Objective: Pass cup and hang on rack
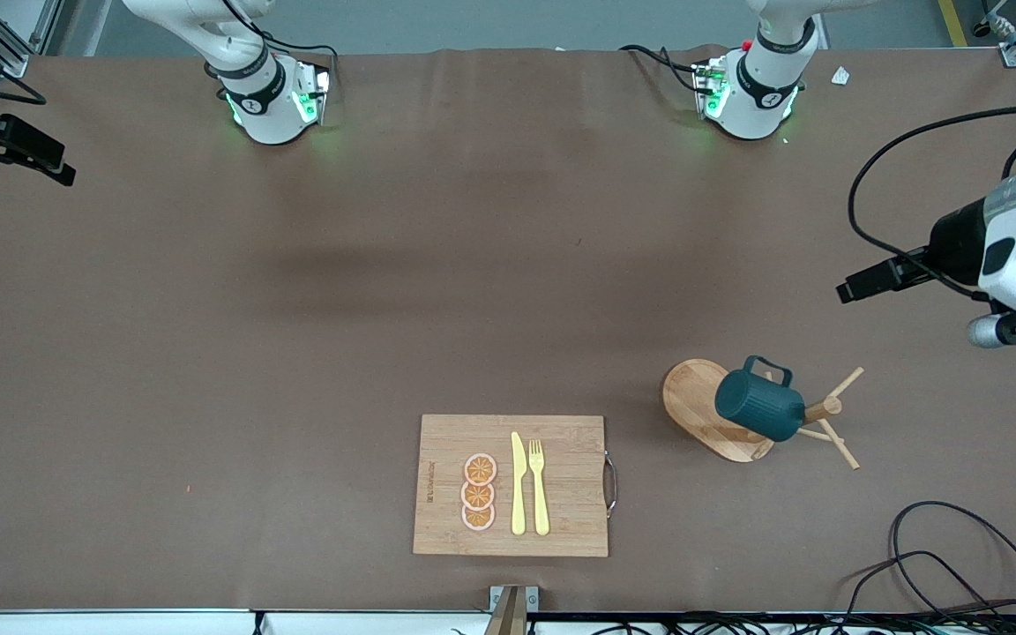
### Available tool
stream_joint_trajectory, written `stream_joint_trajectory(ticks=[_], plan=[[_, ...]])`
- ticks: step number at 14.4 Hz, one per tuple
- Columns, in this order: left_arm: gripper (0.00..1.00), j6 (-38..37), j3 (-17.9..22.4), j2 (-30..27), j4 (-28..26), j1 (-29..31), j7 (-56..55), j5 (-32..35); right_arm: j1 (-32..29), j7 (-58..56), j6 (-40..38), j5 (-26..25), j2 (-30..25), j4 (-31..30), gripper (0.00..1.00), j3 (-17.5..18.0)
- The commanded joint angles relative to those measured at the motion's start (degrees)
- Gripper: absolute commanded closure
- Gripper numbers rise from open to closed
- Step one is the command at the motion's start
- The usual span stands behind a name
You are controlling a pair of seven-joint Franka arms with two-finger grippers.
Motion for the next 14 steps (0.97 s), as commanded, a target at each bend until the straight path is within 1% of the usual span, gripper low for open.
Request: stream_joint_trajectory(ticks=[1,4,8,11,13,14], plan=[[0.00,0.18,-0.98,-3.14,-2.51,0.67,6.51,3.24,0.49,0.49,-0.44,-0.33,0.02,0.55,0.00,0.04],[0.00,0.36,-0.97,-4.73,-3.84,1.02,6.70,3.33,0.49,0.49,0.08,-0.33,-0.07,0.29,0.00,0.04],[0.00,0.27,-0.80,-5.08,-3.75,1.02,10.29,3.07,0.49,0.05,0.79,-0.33,-0.07,0.11,0.00,0.04],[0.00,0.18,-0.10,-4.99,-3.84,0.33,12.06,2.80,0.23,-4.42,0.70,-0.69,-0.16,0.20,0.00,-0.13],[0.00,0.10,4.80,-5.34,-3.84,-3.70,13.02,2.89,0.31,-4.78,0.70,-0.77,-0.16,0.11,0.00,-0.13],[0.00,0.10,6.22,-5.69,-3.84,-5.11,12.94,2.89,0.31,-4.78,0.70,-0.77,-0.16,0.11,0.00,-0.13]])
